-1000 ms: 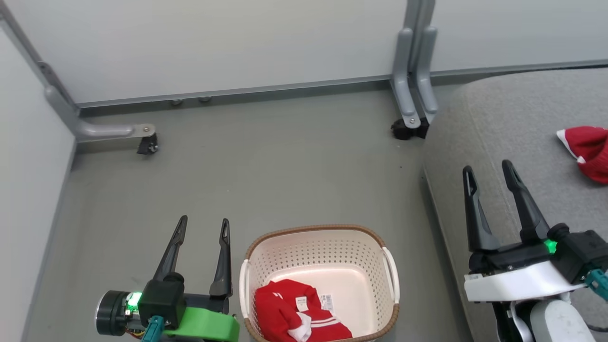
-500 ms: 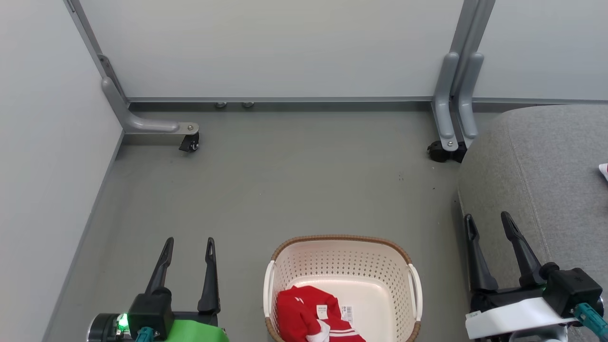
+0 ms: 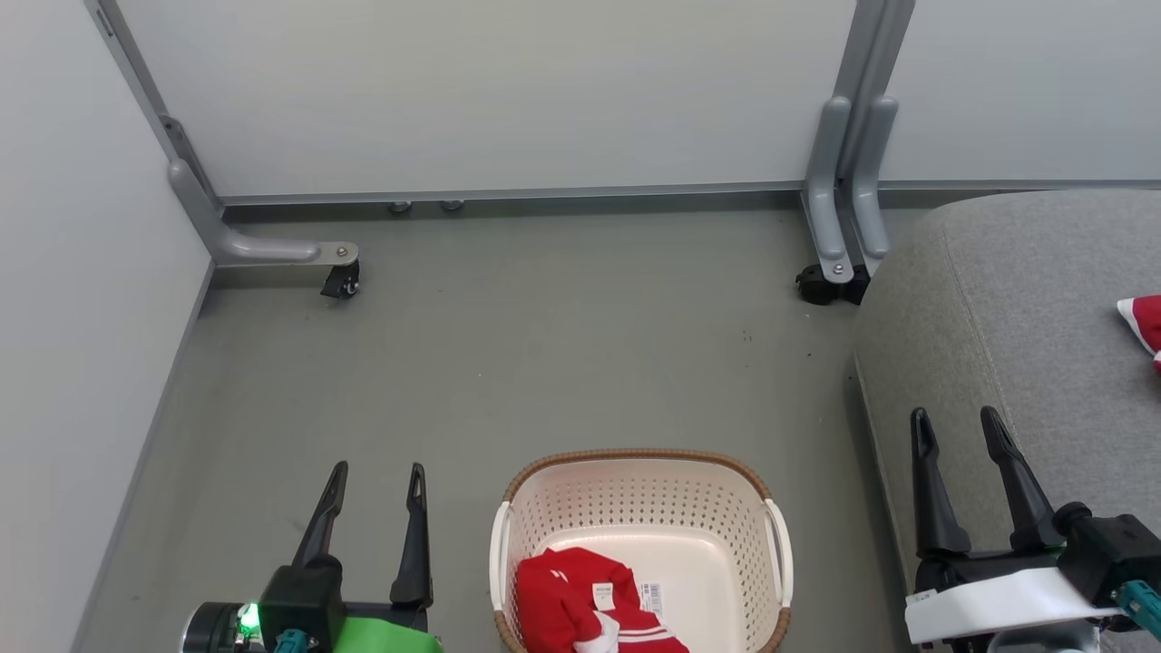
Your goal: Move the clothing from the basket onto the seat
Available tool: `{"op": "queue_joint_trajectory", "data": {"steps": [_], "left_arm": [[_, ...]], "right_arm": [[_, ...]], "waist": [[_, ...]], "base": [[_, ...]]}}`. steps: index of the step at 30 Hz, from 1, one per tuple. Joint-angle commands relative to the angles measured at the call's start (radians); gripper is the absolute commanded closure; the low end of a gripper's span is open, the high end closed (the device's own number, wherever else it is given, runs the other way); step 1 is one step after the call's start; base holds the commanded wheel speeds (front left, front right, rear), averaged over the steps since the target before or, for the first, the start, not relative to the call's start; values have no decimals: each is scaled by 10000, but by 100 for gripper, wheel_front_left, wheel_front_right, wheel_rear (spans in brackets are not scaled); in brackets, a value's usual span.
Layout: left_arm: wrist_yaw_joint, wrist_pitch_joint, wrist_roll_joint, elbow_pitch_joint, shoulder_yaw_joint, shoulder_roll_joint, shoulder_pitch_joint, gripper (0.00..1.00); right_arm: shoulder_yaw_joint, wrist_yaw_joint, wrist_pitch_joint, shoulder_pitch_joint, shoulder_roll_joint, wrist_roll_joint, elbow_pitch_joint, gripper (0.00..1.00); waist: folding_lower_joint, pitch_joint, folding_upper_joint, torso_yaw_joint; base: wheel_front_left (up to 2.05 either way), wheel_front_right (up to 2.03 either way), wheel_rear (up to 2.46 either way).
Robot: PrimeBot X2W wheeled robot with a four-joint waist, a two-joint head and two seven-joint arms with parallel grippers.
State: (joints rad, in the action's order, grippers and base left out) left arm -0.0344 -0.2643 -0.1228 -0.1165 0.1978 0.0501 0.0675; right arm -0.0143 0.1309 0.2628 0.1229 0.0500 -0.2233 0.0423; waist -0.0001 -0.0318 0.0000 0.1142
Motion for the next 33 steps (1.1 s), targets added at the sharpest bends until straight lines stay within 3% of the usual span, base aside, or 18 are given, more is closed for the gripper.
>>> {"op": "queue_joint_trajectory", "data": {"steps": [1,24,33], "left_arm": [[58,-1,-51,-37,43,8,25,0],[33,0,108,-172,190,7,-83,0],[332,-2,522,-840,409,9,-897,0]], "right_arm": [[18,-3,30,93,13,9,-31,0],[72,-3,30,-137,12,-79,-108,0],[-59,-3,30,-464,13,230,-27,0]], "waist": [[1,22,0,-81],[1,313,0,-383],[1,1586,0,-830]], "base": [[0,0,0],[0,0,0],[0,0,0]]}}
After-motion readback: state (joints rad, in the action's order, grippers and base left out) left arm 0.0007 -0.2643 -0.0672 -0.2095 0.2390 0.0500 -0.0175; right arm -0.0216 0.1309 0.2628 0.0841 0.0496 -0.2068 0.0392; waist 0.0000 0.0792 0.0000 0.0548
